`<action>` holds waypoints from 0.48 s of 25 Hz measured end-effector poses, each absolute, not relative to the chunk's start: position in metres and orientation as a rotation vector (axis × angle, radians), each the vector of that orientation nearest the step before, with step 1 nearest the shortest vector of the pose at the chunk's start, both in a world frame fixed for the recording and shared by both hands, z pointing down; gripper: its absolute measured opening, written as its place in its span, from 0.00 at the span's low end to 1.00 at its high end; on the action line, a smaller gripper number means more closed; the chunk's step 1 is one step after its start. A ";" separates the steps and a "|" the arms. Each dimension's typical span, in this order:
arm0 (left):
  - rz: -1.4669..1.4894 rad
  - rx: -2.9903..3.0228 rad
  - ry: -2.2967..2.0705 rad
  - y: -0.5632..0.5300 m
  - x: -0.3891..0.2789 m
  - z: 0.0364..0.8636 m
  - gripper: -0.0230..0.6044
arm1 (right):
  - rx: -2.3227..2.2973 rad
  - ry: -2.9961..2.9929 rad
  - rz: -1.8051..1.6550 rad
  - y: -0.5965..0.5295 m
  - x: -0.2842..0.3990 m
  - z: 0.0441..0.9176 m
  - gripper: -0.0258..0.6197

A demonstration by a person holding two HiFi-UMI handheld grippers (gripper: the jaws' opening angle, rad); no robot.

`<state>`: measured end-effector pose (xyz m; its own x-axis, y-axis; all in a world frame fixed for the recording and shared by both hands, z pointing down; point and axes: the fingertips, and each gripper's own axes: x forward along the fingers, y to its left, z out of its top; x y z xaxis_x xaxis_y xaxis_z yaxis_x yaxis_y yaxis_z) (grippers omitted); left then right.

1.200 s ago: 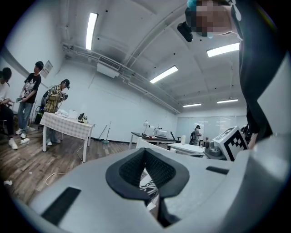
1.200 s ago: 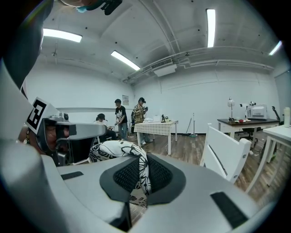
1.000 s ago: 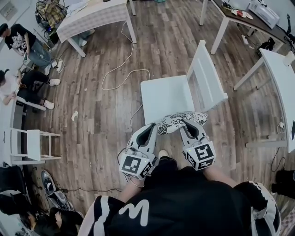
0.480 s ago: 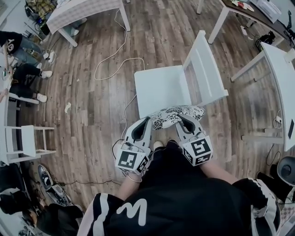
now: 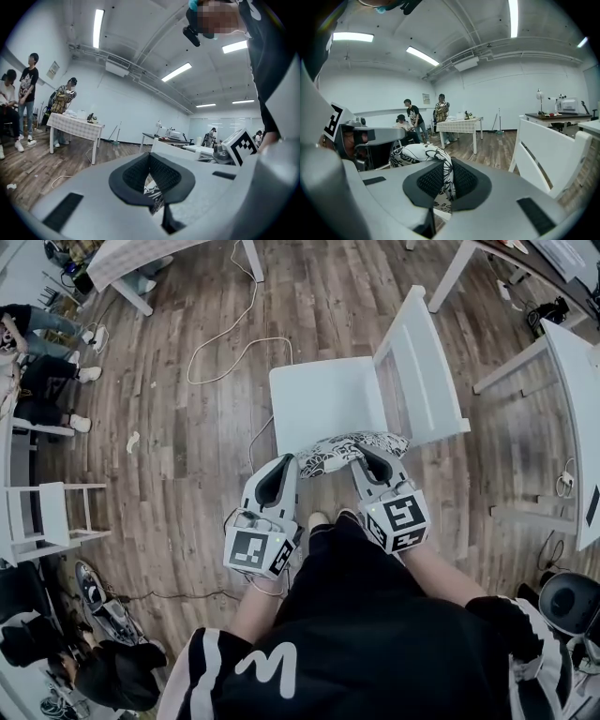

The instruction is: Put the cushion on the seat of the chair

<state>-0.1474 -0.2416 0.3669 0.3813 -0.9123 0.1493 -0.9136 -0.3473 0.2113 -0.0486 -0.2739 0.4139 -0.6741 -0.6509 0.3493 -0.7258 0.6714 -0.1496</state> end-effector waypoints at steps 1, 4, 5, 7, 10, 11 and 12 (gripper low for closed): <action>0.010 2.385 -1.623 -0.244 -0.149 0.366 0.04 | 1.108 -2.624 0.398 -0.279 -0.050 0.413 0.09; 0.027 2.371 -1.640 -0.246 -0.155 0.372 0.04 | 1.106 -2.630 0.363 -0.287 -0.052 0.417 0.09; 0.037 2.360 -1.641 -0.244 -0.157 0.377 0.04 | 1.097 -2.623 0.345 -0.285 -0.053 0.423 0.09; 0.061 2.333 -1.630 -0.238 -0.160 0.390 0.04 | 1.064 -2.588 0.317 -0.278 -0.053 0.444 0.09; 0.100 2.291 -1.608 -0.225 -0.163 0.413 0.04 | 0.988 -2.531 0.236 -0.259 -0.053 0.481 0.09; 0.111 2.278 -1.603 -0.222 -0.164 0.421 0.04 | 0.951 -2.509 0.189 -0.252 -0.053 0.494 0.09; 0.119 2.266 -1.599 -0.219 -0.164 0.427 0.04 | 0.911 -2.480 0.150 -0.244 -0.052 0.508 0.09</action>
<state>-0.1642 -0.2186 0.4273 0.3549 -0.8941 0.2734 -0.9246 -0.2924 0.2441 -0.0524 -0.2442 0.5076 -0.6573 -0.5794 0.4819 -0.6333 0.7713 0.0635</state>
